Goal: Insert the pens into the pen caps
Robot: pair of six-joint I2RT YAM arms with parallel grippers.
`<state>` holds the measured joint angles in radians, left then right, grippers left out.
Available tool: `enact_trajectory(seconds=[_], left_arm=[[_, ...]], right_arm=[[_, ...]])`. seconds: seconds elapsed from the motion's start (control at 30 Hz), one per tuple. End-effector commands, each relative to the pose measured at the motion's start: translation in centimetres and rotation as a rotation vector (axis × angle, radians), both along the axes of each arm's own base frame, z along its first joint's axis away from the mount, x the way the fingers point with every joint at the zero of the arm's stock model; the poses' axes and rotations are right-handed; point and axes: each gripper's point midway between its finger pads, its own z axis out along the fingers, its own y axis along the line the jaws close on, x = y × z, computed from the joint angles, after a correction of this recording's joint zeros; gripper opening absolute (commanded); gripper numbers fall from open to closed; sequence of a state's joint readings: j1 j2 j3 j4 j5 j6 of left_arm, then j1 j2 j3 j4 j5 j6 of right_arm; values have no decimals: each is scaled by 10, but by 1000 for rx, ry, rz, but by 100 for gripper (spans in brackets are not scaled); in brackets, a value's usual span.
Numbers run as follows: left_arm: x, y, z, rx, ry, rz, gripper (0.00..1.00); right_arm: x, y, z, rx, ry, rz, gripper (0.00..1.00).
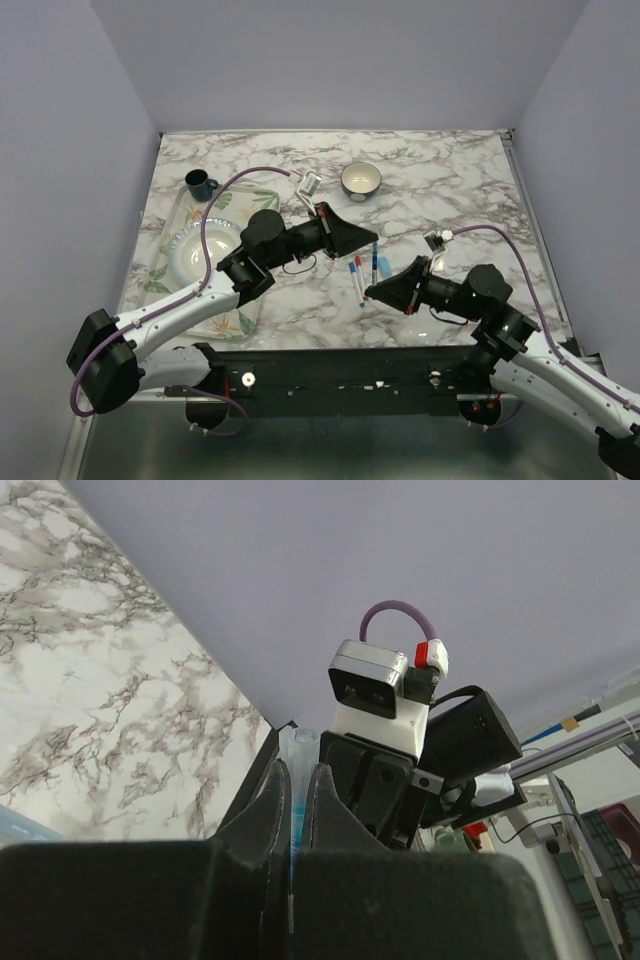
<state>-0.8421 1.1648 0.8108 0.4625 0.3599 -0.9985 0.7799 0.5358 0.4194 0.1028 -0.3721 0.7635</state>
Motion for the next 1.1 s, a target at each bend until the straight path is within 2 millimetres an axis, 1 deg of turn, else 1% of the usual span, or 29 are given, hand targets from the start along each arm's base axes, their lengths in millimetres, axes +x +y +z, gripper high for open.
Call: enact_trajectory(seconds=[0.0,0.03,0.13,0.23,0.27,0.33,0.37,0.4,0.43,0.47,0.53,0.57,0.7,0.77,0.87,0.9,0.93,0.97,1.03,1.07], left_arm=[[-35,-5,-7,15,-30,-126,0],[-38,-5,-9,17,-30,-132,0],[-45,-8,-9,9,-40,-161,0],[-48,-7,-4,5,-46,-172,14],[-48,-6,-2,6,-59,-170,21],[-49,-5,4,4,-74,-167,29],[-48,-4,7,6,-87,-163,37],[-48,-4,8,8,-88,-161,41],[-48,-4,12,6,-96,-159,44],[-48,-3,16,2,-103,-155,50],[-48,-2,21,2,-116,-151,54],[-47,-2,22,2,-120,-144,59],[-47,1,31,18,-159,-134,66],[-46,3,40,35,-198,-123,68],[-41,6,52,66,-245,-92,70],[-38,8,52,84,-245,-77,71],[-37,9,61,81,-261,-66,72],[-34,8,61,101,-275,-52,72],[-27,10,67,134,-281,-20,73],[-23,9,65,155,-292,-10,73]], right_arm=[[20,-7,40,40,-108,-110,1],[21,-7,45,45,-121,-114,1],[20,-6,53,47,-171,-103,1],[15,-4,60,39,-224,-63,1],[14,-3,64,39,-238,-54,1],[9,-3,65,26,-265,-28,1],[8,-3,65,21,-269,-21,1],[7,-3,67,15,-279,-13,1],[7,-3,65,3,-273,-9,1],[6,-3,65,-2,-274,-6,1],[4,-3,66,-4,-279,0,1],[4,-4,67,-2,-279,0,1],[0,-3,68,-8,-280,19,1],[-1,-3,68,-12,-280,25,1],[-3,-4,69,-15,-281,32,1],[-3,-5,69,-15,-281,32,1],[-3,-4,67,-19,-277,34,1],[-4,-4,68,-18,-278,35,1],[-5,-3,67,-20,-270,45,1],[-5,-3,67,-19,-269,48,1]])
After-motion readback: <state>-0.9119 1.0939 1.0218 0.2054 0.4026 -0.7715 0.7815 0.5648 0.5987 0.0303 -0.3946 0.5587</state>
